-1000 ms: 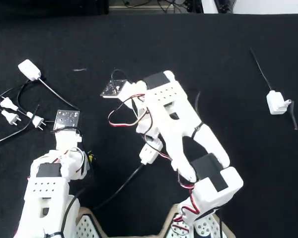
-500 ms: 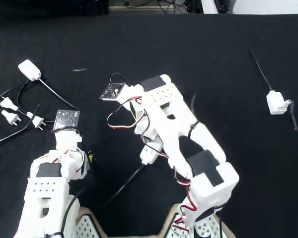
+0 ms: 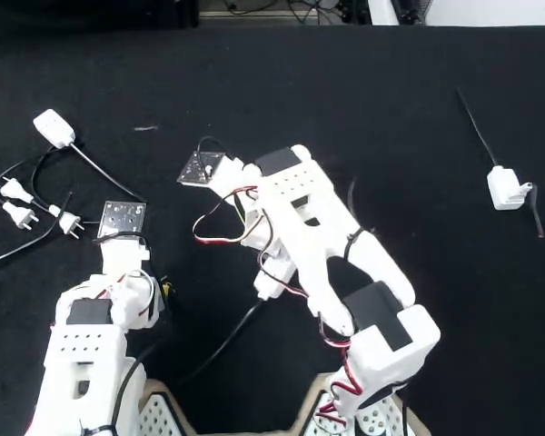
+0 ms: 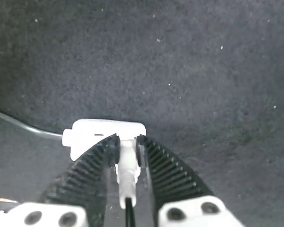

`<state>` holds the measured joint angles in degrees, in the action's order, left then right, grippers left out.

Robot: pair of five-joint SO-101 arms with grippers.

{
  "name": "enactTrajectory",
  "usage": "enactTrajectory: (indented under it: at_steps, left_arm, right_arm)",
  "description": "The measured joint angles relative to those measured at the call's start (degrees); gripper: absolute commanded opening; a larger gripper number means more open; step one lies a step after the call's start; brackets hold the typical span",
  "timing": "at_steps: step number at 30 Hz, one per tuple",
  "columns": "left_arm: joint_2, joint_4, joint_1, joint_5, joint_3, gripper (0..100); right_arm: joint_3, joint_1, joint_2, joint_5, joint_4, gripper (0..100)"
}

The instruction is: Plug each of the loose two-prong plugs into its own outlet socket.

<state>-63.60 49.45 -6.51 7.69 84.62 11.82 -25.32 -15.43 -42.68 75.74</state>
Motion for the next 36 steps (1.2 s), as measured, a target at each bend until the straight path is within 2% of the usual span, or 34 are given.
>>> enactTrajectory:
  at_steps: [18, 28, 33, 36]
  left_arm:
    - [0.0, 0.0, 0.0, 0.0, 0.0, 20]
    - [0.0, 0.0, 0.0, 0.0, 0.0, 20]
    - [0.0, 0.0, 0.0, 0.0, 0.0, 20]
    - [0.0, 0.0, 0.0, 0.0, 0.0, 20]
  right_arm:
    - [2.0, 0.2, 2.6, 0.3, -0.9, 1.0]
    - [6.1, 1.1, 8.5, 0.3, 4.6, 1.3]
    - [6.2, 1.1, 8.5, 0.3, 5.5, 12.6]
    - [7.1, 1.1, 8.5, 0.3, 5.5, 10.8]
